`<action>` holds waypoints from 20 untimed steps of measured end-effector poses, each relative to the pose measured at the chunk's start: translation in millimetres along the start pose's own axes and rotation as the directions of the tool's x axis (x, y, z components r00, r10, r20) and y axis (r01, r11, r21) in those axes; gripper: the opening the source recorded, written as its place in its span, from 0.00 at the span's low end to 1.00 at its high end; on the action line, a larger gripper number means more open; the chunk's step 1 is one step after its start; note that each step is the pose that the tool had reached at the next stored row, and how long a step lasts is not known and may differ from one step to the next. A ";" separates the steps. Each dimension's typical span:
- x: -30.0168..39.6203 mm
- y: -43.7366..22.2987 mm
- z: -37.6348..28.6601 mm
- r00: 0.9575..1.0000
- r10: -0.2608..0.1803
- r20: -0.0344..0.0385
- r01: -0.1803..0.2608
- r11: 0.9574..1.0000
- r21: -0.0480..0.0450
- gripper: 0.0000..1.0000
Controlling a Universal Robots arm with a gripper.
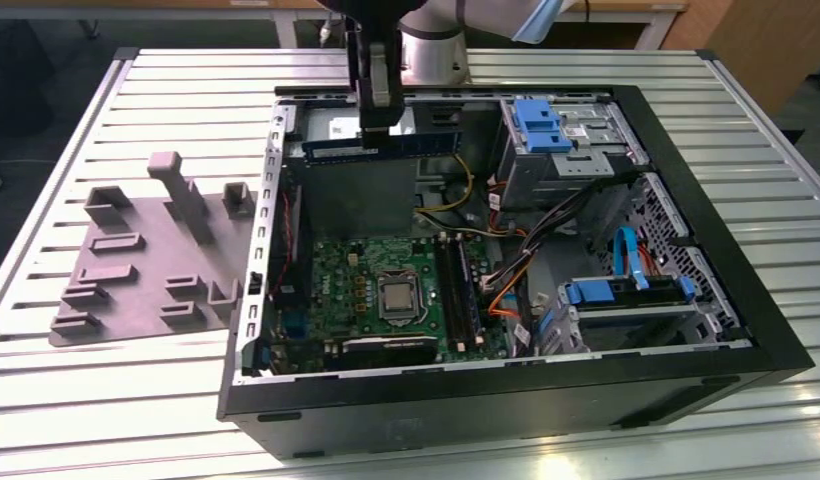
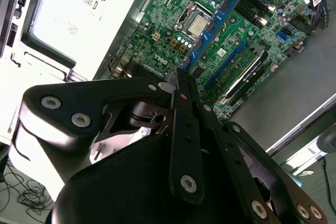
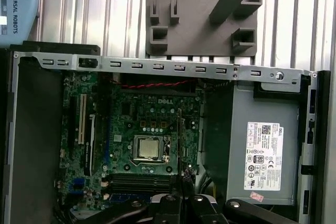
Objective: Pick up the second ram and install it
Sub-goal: 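Pick up the second ram and move it above second insertion slot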
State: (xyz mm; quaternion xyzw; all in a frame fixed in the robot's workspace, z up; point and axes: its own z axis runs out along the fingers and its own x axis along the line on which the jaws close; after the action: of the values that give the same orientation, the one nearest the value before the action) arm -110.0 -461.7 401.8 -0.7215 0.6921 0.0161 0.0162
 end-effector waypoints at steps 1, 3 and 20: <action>0.0 -0.2 0.5 1.000 0.000 0.000 0.000 1.000 0.000 0.12; 0.1 -0.7 1.4 1.000 0.000 0.000 0.000 1.000 0.000 0.12; 0.6 -5.1 9.1 1.000 0.000 0.000 0.000 1.000 0.000 0.12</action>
State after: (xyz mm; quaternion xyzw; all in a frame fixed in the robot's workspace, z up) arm -104.9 -461.7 392.6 -0.7214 0.6921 0.0161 0.0162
